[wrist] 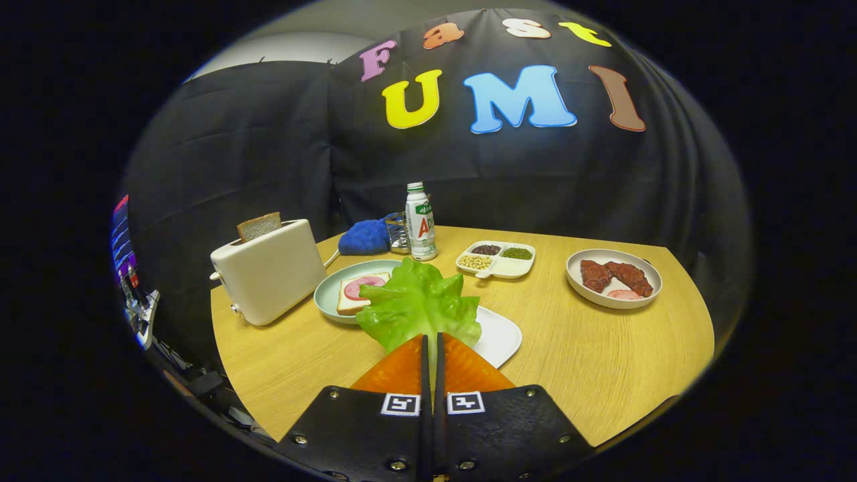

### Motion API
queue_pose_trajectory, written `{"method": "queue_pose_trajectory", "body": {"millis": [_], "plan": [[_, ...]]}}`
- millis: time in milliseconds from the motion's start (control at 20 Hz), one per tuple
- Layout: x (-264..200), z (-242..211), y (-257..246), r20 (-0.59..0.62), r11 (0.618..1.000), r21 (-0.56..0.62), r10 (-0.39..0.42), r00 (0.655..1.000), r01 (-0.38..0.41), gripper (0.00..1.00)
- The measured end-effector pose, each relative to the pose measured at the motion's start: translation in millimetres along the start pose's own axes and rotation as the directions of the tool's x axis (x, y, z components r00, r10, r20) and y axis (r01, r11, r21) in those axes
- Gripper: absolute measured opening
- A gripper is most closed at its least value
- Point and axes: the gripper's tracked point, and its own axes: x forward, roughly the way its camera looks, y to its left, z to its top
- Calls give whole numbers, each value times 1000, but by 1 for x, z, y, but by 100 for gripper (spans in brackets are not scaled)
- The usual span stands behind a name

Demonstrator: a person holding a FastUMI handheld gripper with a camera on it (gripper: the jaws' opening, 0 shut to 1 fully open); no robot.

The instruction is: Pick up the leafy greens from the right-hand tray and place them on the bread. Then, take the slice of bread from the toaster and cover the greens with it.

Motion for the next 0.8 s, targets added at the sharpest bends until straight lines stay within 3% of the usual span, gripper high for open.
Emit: {"method": "queue_pose_trajectory", "body": {"millis": [800], "plan": [[89,26,71,-41,995,-48,80,996,-82,1]]}}
